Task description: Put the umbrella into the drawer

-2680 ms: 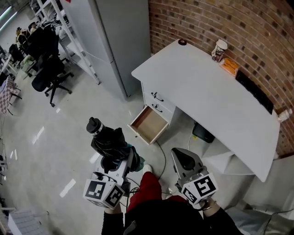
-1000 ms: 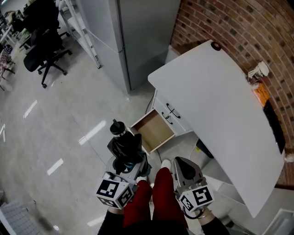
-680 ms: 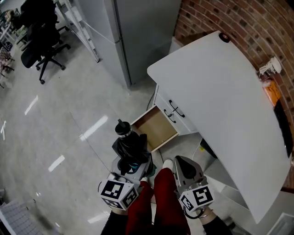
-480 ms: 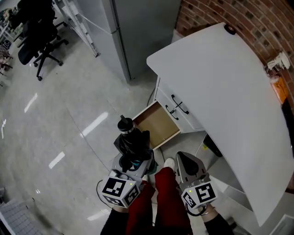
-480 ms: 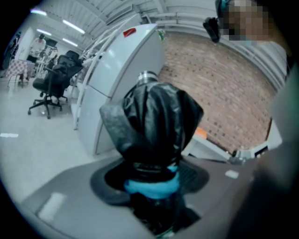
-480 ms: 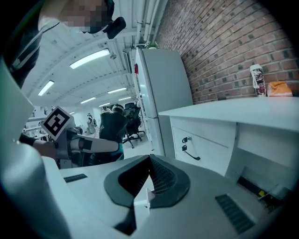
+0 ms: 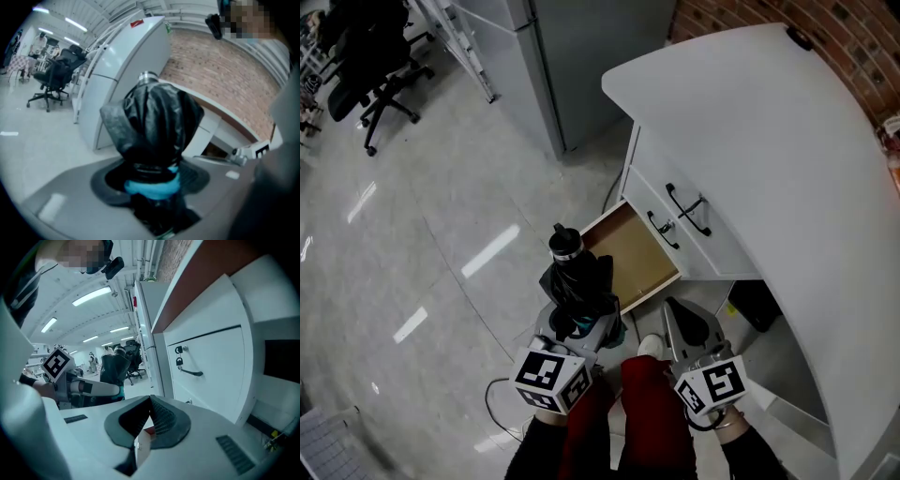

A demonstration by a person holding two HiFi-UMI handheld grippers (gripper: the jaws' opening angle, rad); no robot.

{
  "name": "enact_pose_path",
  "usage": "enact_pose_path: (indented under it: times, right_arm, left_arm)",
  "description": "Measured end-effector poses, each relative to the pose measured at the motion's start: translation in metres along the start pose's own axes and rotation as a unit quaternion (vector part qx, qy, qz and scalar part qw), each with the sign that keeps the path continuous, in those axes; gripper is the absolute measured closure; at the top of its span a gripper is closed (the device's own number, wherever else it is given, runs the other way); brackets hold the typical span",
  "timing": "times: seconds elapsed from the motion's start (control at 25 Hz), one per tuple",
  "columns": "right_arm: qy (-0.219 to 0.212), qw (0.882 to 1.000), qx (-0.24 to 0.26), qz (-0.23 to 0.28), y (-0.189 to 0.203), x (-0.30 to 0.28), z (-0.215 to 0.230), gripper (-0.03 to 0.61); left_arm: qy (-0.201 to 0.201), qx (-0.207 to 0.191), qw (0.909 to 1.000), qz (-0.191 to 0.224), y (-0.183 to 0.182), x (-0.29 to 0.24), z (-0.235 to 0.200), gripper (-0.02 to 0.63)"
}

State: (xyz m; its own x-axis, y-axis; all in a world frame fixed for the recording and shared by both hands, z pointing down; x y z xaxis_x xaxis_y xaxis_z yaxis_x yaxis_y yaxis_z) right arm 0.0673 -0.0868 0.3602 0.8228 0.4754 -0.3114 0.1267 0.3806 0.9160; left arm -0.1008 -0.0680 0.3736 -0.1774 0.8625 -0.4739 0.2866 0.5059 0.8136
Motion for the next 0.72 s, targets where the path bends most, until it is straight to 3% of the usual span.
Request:
enact_pose_path:
  times: [0.24, 0.52, 0.72]
  right_arm:
    - [-0.034, 0.999, 0.022, -0.001, 0.037, -0.033, 0.030, 0.577]
    - [-0.044, 0.997, 0.055, 0.004, 0.084, -0.064, 0.059, 0.577]
    - [-0.062, 0.997, 0.032, 0.031, 0.100, -0.082, 0.088, 0.577]
  left_arm:
    - [-0.014, -0.009, 0.9999, 0.000, 0.034, -0.047, -0.017, 0.365]
    - [-0.024, -0.015, 0.9996, 0.006, 0.075, -0.096, -0.033, 0.365]
    - [-0.023, -0.018, 0.9995, 0.009, 0.101, -0.131, -0.036, 0.365]
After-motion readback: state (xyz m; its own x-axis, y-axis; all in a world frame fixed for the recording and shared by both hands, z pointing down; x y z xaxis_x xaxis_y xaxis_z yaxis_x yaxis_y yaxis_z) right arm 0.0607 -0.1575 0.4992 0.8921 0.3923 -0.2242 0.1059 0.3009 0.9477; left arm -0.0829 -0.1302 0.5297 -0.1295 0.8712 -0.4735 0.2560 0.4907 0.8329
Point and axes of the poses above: the fingertips, and each gripper's own axes: x backward along the fingers, z to its right, y out of its underside, the point moved 5 cm from there along x, backward along the fingers, and after that the axes turned 13 degrees about -y, right-handed, at the moved point
